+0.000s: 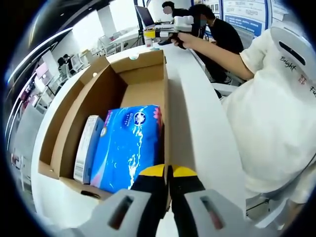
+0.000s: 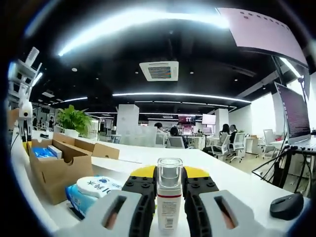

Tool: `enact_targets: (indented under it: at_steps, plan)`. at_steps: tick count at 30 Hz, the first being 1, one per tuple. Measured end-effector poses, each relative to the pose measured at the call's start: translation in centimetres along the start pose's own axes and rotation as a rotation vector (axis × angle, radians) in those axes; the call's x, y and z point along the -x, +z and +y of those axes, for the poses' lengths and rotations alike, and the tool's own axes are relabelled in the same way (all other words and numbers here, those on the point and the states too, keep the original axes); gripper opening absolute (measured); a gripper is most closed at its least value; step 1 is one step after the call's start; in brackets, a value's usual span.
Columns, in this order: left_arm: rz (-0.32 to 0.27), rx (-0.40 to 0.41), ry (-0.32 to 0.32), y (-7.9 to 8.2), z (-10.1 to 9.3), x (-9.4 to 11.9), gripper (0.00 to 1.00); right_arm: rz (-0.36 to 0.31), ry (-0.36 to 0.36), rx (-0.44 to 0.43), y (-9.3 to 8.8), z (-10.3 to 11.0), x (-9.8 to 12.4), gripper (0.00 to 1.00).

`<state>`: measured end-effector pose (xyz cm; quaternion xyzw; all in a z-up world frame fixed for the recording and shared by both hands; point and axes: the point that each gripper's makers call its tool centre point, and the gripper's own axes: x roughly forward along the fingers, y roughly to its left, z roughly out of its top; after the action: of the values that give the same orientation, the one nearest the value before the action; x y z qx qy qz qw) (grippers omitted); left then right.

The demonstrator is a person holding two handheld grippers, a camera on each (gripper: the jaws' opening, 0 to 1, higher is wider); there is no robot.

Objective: Operate the shoe box by opening the lid, removing the specified soft item, and placing it in the target area until the item is outside and the box remains undamaged.

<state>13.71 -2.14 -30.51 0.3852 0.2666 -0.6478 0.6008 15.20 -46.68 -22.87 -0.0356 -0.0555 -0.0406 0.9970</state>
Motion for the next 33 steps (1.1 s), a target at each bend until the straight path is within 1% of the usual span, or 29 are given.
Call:
enact_targets:
  at_steps: [3,4,6,11,13,15,16,18,19,20,21,22,24,26,29,33]
  plan:
    - [-0.001,-0.001,0.001,0.0,0.0,0.0,0.01,0.015,-0.001,-0.002,-0.6,0.0,0.0,0.18]
    - [-0.001,0.0,0.001,0.0,0.0,0.0,0.01,-0.001,-0.001,-0.005,-0.5,-0.1,-0.1,0.18]
    - [-0.002,0.0,0.001,0.0,0.0,0.0,0.01,0.007,-0.001,-0.02,-0.6,-0.1,0.0,0.18]
    - [0.0,0.003,0.0,0.0,0.0,0.0,0.01,0.03,0.011,0.01,-0.6,-0.4,-0.3,0.19]
    - [0.001,0.004,0.0,0.0,0.0,0.0,0.01,0.031,0.011,0.005,-0.6,-0.3,-0.3,0.19]
    - [0.0,0.004,0.0,0.0,0.0,0.0,0.01,0.035,-0.008,-0.017,-0.7,-0.9,-0.4,0.19]
    - [0.0,0.003,0.001,0.0,0.1,0.0,0.01,0.036,-0.01,-0.025,-0.6,-0.7,-0.3,0.19]
    - [-0.001,0.003,0.001,0.0,0.0,0.0,0.01,0.041,-0.008,-0.022,-0.6,-0.6,-0.3,0.19]
    - [-0.001,0.003,0.001,0.0,0.0,0.0,0.01,0.048,-0.009,-0.004,-0.6,-0.7,-0.3,0.19]
    - [-0.001,0.003,0.001,0.0,0.0,0.0,0.01,0.066,-0.04,-0.008,-0.9,-1.2,-0.3,0.19]
    - [-0.001,0.002,0.001,0.0,0.0,0.0,0.01,0.098,-0.044,0.004,-1.4,-1.4,-0.2,0.2]
    - [0.0,0.003,0.0,0.0,0.0,0.0,0.01,0.109,-0.041,0.003,-1.6,-1.3,-0.2,0.22]
    - [-0.001,0.002,0.001,0.0,0.0,0.0,0.01,0.106,-0.033,-0.021,-1.8,-1.3,-0.4,0.26]
    - [-0.002,0.002,0.001,0.0,0.0,0.0,0.01,0.099,-0.03,-0.027,-2.0,-1.3,-0.3,0.26]
    - [-0.002,0.001,0.002,0.0,0.0,0.0,0.01,0.111,-0.031,-0.03,-2.4,-1.3,-0.3,0.27]
    - [-0.002,0.001,0.002,0.0,0.0,0.0,0.01,0.114,-0.03,-0.044,-2.6,-1.2,-0.2,0.33]
